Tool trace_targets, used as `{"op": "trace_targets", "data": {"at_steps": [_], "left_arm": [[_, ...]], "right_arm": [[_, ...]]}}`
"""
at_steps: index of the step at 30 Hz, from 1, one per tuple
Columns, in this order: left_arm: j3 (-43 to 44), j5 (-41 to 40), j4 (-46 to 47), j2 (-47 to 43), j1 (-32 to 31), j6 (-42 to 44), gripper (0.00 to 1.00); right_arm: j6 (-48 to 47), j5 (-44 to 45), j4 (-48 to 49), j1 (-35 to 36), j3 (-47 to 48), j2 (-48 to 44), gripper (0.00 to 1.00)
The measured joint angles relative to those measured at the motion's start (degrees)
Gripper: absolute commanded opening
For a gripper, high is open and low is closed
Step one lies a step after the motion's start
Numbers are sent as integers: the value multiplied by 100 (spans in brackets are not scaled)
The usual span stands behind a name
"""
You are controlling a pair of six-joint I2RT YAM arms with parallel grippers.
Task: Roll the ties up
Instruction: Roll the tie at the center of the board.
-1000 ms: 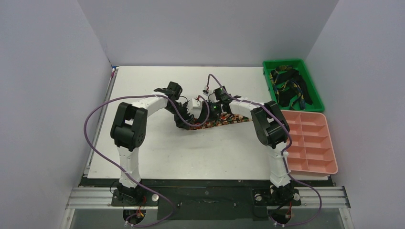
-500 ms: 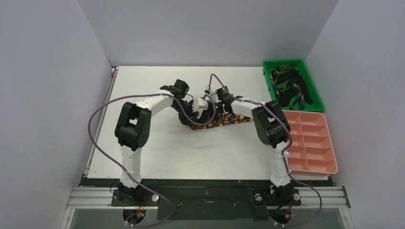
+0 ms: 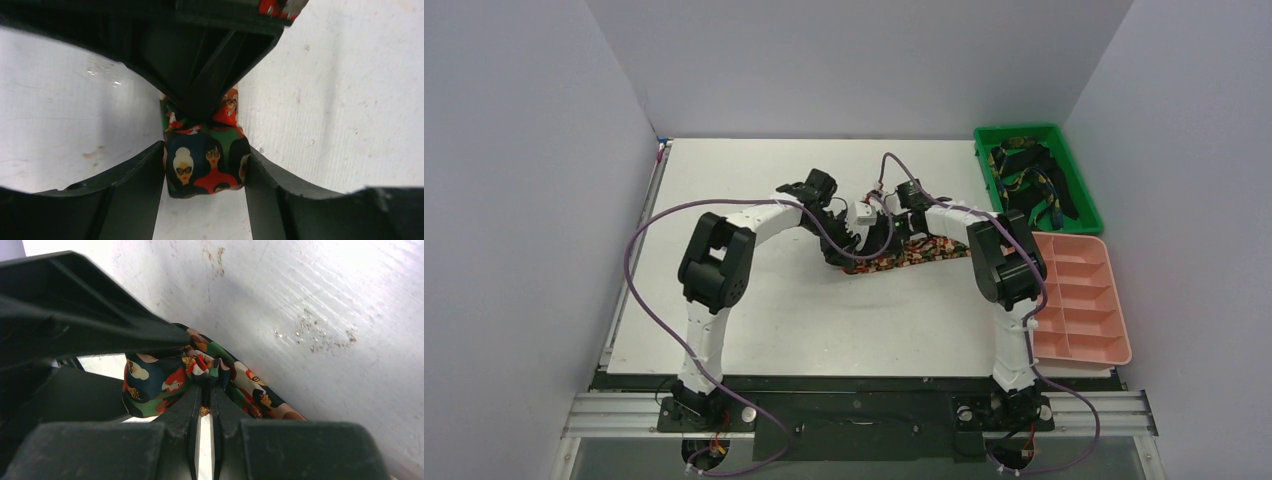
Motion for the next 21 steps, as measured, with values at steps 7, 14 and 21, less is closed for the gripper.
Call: {"op": "trace_targets", "data": {"at_steps": [7,14,21], "left_arm": [[-1449,726,2330,-308,225,-1375,62],[-2846,868,4903,-728,474,-2916,66],[-3473,874,6520,-988,455,-3818,73]], "right_arm": [[-293,26,-140,-48,-50,-74,0],[-525,22,-422,-144,9,-81,0],[-785,-2,-730,-254,28,-107,0]]}}
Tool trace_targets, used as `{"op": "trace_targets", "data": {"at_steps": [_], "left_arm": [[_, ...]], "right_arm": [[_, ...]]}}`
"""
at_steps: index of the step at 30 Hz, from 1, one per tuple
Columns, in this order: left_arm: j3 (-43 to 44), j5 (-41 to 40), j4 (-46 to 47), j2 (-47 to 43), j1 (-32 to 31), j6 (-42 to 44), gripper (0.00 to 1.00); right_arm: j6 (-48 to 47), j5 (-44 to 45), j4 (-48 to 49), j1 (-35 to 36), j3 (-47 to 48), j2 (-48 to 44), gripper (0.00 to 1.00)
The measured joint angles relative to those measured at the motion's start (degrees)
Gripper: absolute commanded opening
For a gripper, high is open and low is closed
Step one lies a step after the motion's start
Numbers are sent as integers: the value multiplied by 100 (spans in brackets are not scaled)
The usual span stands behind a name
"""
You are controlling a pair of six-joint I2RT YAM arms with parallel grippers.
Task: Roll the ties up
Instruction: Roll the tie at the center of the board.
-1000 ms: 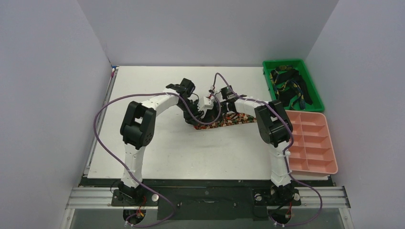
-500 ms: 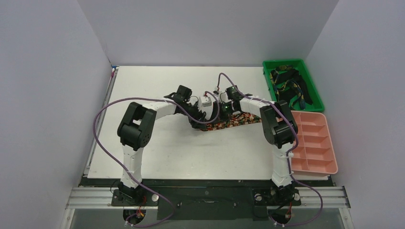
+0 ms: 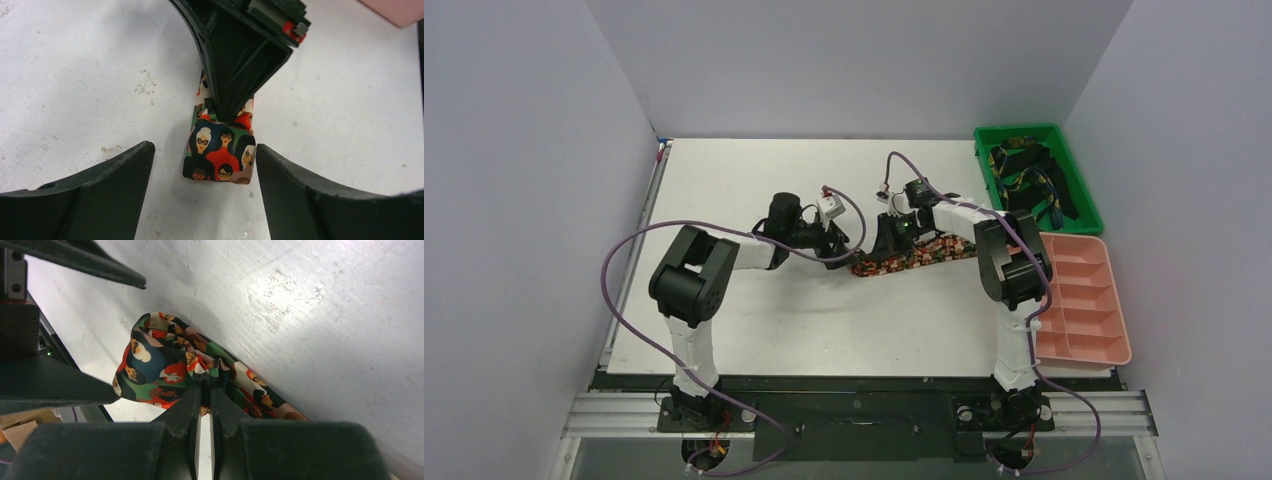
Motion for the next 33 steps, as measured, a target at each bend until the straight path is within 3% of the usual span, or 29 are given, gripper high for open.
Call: {"op": "trace_targets", "data": {"at_steps": [8,19,22,29,33], "left_arm": [[-1200,-240,1099,-710,-153,-459,77],[-1838,-396,1561,-730,-306,15,77],[-1864,-413,1794,-715,-387,0,74],[-2085,-474,2100,-627,-459,-33,51],[-2205,-509,2177,-595,-455,-17,58]], "right_arm": [[-166,-2,-61,24,-208,-162,0],[46,-57,439,170,-848,-501,0],[212,-90,669,308,-920,-505,0],[481,-129,1152,570,-1073,-505,0],[527,-160,1318,560,-1187,-542,0]]}}
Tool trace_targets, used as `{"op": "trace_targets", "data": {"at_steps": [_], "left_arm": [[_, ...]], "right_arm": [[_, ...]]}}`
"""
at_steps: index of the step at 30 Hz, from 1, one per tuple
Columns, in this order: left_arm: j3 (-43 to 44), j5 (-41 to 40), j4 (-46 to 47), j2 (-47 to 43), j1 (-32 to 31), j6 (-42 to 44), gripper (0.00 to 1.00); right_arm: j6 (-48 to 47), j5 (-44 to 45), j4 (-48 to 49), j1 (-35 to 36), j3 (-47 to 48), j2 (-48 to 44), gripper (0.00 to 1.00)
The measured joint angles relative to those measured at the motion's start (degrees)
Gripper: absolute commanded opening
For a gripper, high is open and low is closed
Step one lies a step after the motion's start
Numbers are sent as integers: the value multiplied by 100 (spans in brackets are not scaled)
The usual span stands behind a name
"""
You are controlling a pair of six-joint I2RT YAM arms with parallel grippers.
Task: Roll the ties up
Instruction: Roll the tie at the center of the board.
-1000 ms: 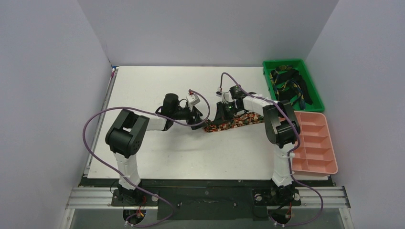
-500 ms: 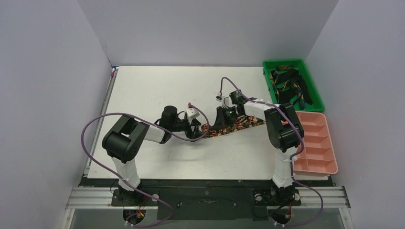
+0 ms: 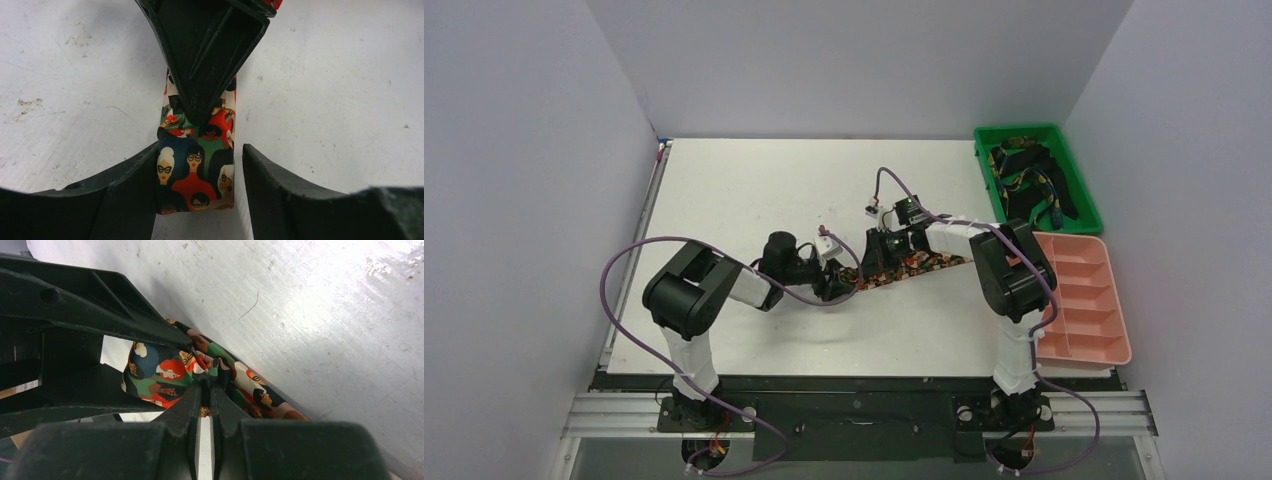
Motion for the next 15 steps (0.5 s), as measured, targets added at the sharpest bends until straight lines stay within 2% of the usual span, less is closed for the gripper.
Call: {"op": "trace_targets", "data": {"at_steps": [5,11,15], "left_arm": [[-153,-37,85,-2,-4,-20,60],[-188,-177,118,-11,-28,0,38],[-173,-269,-57,-140,-37,13,36]], "right_arm": [[26,9,205,2,-146,-74,0],[72,11,326,2,-221,-101,0],[98,0,363,20,-249,-103,0]]}}
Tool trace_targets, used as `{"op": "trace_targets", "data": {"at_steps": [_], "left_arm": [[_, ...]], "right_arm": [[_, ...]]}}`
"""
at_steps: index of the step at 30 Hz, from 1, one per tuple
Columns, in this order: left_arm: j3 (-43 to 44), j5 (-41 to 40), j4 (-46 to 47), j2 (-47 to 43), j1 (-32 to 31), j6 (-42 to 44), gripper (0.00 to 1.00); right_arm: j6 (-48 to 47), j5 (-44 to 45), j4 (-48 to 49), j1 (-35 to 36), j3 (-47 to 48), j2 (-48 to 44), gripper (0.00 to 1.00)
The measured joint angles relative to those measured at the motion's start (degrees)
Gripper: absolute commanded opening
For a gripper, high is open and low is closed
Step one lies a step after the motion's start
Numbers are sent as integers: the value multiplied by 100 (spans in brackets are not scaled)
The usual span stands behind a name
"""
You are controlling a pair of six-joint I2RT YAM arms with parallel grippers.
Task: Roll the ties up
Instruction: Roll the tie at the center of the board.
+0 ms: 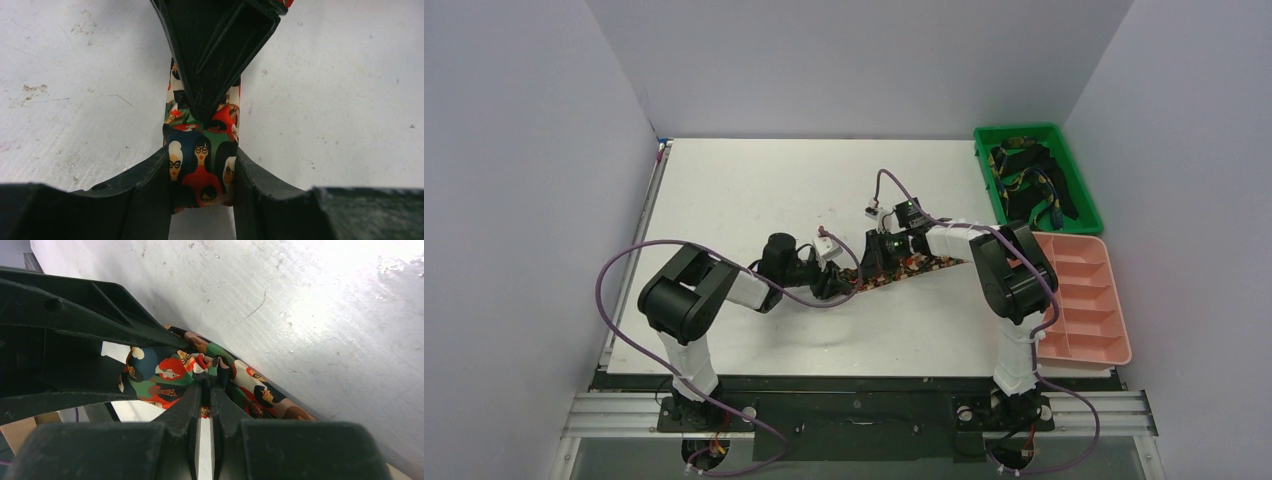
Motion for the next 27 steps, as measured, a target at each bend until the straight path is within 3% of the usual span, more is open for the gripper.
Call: {"op": "trace_targets", "data": {"at_steps": [12,19,22,24,27], "left_arm": [[640,-236,-822,17,-271,-4,37],[1073,-470,-1554,160,-409,487,26],[1488,-590,-2299,195,-496,721,25],[1902,-737,-2935,264,-592,927,24],[2350,-962,-3591,369,-767,1196,22]], "right_arm": [[299,87,271,79,-160,-70,0],[461,225,457,70,-295,-164,0],[448,267,428,26,-286,-173,7],[389,280,254,-68,-214,-177,20],[166,295,-208,-240,-63,-168,31]]}}
